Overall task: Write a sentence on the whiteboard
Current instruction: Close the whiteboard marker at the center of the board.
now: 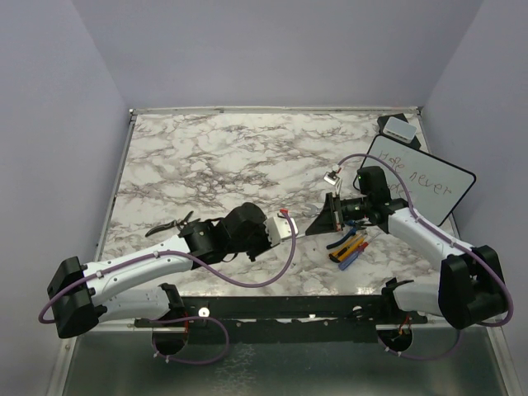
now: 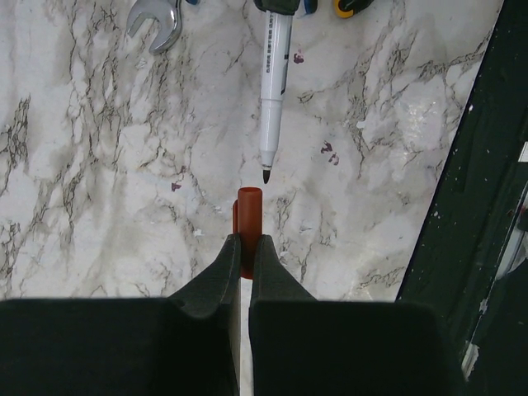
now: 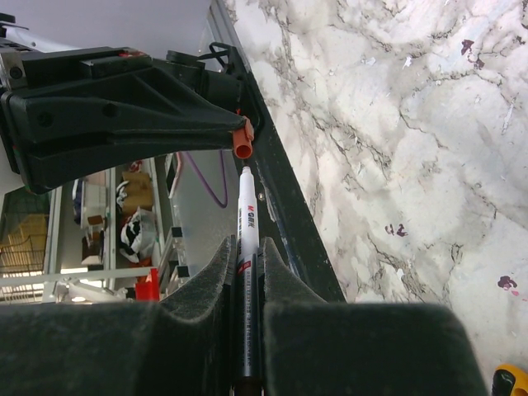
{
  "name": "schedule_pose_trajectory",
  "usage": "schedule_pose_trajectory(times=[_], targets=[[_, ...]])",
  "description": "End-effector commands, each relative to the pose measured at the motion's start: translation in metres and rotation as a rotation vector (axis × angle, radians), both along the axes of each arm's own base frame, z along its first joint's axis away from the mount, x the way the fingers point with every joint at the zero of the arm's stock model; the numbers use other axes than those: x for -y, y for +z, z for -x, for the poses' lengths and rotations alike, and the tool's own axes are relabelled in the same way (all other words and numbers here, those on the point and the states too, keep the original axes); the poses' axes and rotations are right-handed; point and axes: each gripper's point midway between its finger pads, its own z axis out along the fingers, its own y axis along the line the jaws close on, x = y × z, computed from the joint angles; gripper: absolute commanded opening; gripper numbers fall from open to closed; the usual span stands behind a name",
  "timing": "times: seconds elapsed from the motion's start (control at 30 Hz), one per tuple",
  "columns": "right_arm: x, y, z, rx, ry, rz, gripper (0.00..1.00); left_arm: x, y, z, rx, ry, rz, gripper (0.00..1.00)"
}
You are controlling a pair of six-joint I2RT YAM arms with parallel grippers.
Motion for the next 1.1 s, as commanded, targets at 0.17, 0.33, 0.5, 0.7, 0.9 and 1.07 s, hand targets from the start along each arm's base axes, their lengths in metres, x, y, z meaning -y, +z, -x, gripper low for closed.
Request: schedule_pose_trajectory(times=[0.17, 0.33, 0.5, 0.7, 0.9, 1.07], targets=[[-0.0036, 0.0067, -0.0007, 0.021, 0.027, -0.014, 0.01, 0.0074, 0.0026, 0.0103, -0.024, -0.052, 0.022, 0.00], [-0.0038, 0.0091, 0.0001, 0.023, 0.032, -0.021, 0.01, 0.0083, 0.0005, 0.0105, -0.028, -0.055, 0.016, 0.00], [-0.0039, 0.0086, 0.0004, 0.023, 0.032, -0.020, 0.01, 0.0089, 0.0022, 0.0103, -0.024, -0.055, 0.018, 0.00], [-0.0045, 0.0089, 0.0011, 0.021, 0.038, -0.024, 0.01, 0.0092, 0.0011, 0.0108, -0.027, -0.058, 0.016, 0.00], [-0.0064, 0.0091, 0.0034, 0.022, 0.050, -0.026, 0.01, 0.0106, 0.0030, 0.0107, -0.026, -0.062, 0.020, 0.00], [-0.0073, 0.0080, 0.0045, 0.020, 0.055, -0.024, 0.01, 0.0113, 0.0035, 0.0122, -0.027, -0.068, 0.022, 0.00]])
